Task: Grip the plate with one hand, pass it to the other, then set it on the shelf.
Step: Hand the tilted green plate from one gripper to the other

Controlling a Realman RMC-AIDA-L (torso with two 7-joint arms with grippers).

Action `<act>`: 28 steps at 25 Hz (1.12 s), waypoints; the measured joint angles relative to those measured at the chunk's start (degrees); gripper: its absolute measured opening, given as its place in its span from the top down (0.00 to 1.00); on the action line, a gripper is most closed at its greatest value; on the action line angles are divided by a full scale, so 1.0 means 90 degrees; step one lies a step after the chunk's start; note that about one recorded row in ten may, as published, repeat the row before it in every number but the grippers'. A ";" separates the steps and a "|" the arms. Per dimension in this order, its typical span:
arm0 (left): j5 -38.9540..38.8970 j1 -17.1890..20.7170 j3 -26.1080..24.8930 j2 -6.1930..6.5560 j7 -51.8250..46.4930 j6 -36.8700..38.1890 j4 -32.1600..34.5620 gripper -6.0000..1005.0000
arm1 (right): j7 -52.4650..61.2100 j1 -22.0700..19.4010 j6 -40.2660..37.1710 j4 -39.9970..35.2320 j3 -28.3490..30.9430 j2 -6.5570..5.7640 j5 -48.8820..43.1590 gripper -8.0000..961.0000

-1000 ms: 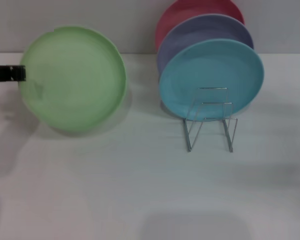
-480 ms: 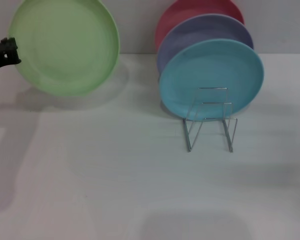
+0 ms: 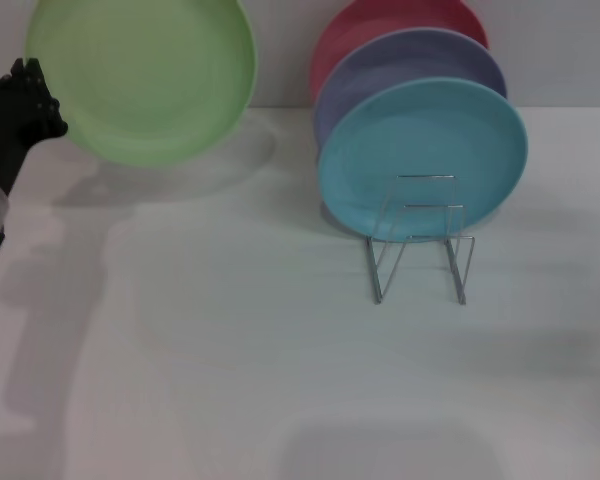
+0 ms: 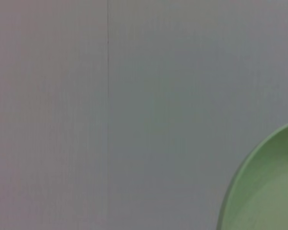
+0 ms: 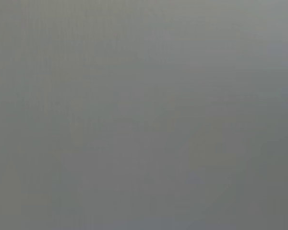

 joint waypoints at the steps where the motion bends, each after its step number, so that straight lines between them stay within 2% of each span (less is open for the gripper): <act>1: 0.0013 0.0023 0.0110 0.0006 -0.0072 0.0209 0.0082 0.96 | -0.0002 -0.0003 -0.0001 -0.0002 -0.0005 0.0001 -0.0003 0.28; 6: 0.0103 0.0091 0.0539 0.0040 -0.1046 0.1425 0.0851 0.96 | -0.0004 -0.0031 0.0003 -0.0002 -0.0011 -0.0001 -0.0050 0.28; 10: 0.0570 0.0067 0.0668 0.0029 -0.2419 0.2491 0.1827 0.96 | -0.0001 -0.0035 0.0003 0.0000 -0.0016 -0.0017 -0.0191 0.27; 15: 0.0777 -0.0011 0.0889 -0.0007 -0.3422 0.3128 0.2636 0.96 | 0.0052 -0.0243 -0.0025 0.0381 -0.0026 -0.0031 -0.0660 0.27; 19: 0.0697 -0.0013 0.1282 -0.0068 -0.3389 0.3353 0.2874 0.96 | 0.0273 -0.0569 0.0176 0.1009 -0.0181 -0.0034 -0.1451 0.28; 22: 0.0309 -0.0024 0.1688 -0.0084 -0.3114 0.3474 0.2904 0.96 | 0.0325 -0.0826 0.0341 0.1467 -0.0756 -0.0058 -0.1558 0.28; 28: -0.1809 -0.0223 0.3304 -0.0084 -0.1774 0.4118 0.2895 0.96 | 0.0311 -0.1083 0.0477 0.2002 -0.1812 -0.0188 -0.1558 0.27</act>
